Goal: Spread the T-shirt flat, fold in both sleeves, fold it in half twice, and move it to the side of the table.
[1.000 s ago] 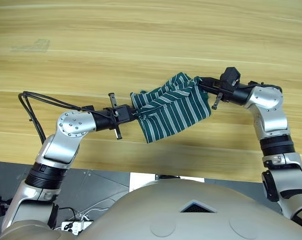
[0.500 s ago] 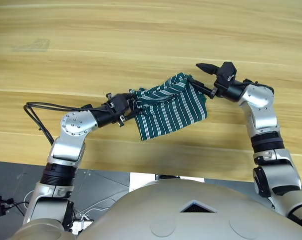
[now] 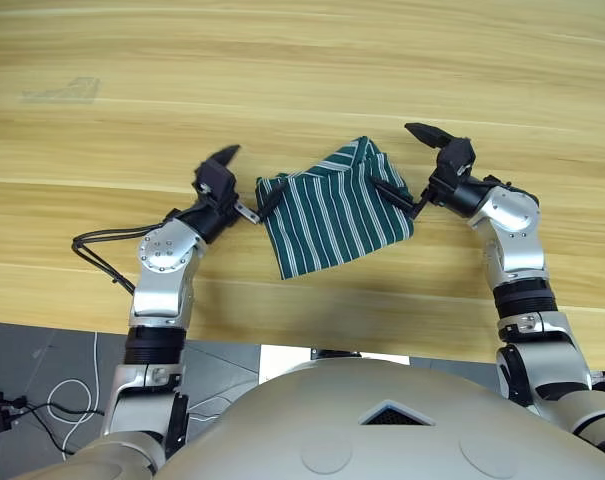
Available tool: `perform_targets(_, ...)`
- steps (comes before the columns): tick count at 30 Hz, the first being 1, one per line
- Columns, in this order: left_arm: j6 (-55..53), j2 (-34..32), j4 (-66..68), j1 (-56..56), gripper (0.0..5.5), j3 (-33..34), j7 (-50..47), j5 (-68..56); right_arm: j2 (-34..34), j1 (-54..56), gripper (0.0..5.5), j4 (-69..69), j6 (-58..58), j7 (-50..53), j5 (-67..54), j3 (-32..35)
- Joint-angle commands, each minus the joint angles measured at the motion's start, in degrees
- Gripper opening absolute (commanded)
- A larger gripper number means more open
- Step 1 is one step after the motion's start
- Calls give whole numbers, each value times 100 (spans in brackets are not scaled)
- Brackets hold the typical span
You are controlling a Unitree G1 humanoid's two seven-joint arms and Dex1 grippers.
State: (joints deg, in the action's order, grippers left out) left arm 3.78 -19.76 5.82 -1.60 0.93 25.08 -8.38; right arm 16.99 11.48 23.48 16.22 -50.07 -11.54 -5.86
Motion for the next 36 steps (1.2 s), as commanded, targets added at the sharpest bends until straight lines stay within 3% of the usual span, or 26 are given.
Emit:
perform_targets(1,234,259,4,181,537,272,-596,133,-40,-55,540,-233,371,51,196,-127)
perform_targets(8,328,470,58,193,537,314,-675,114,-217,-15,540,-302,709,190,433,-398)
perform_targets(14,879,710,-901,350,537,1303,-1294,-524,-393,365,540,-517,804,165,501,-613)
perform_targets(19,840,745,-1592,404,537,1523,-1745,-380,27,1614,540,703,1843,717,2895,-1721)
perform_targets(24,868,810,-1732,290,537,1299,-1802,-114,-197,2744,540,2111,2297,1720,4175,-2381)
perform_targets(31,875,887,-1599,220,537,1267,-1730,-232,-488,3866,540,4082,2215,2972,4777,-2653)
perform_targets(36,889,915,-1631,96,537,1193,-1687,-208,-263,3695,540,5017,1664,3307,4756,-2594)
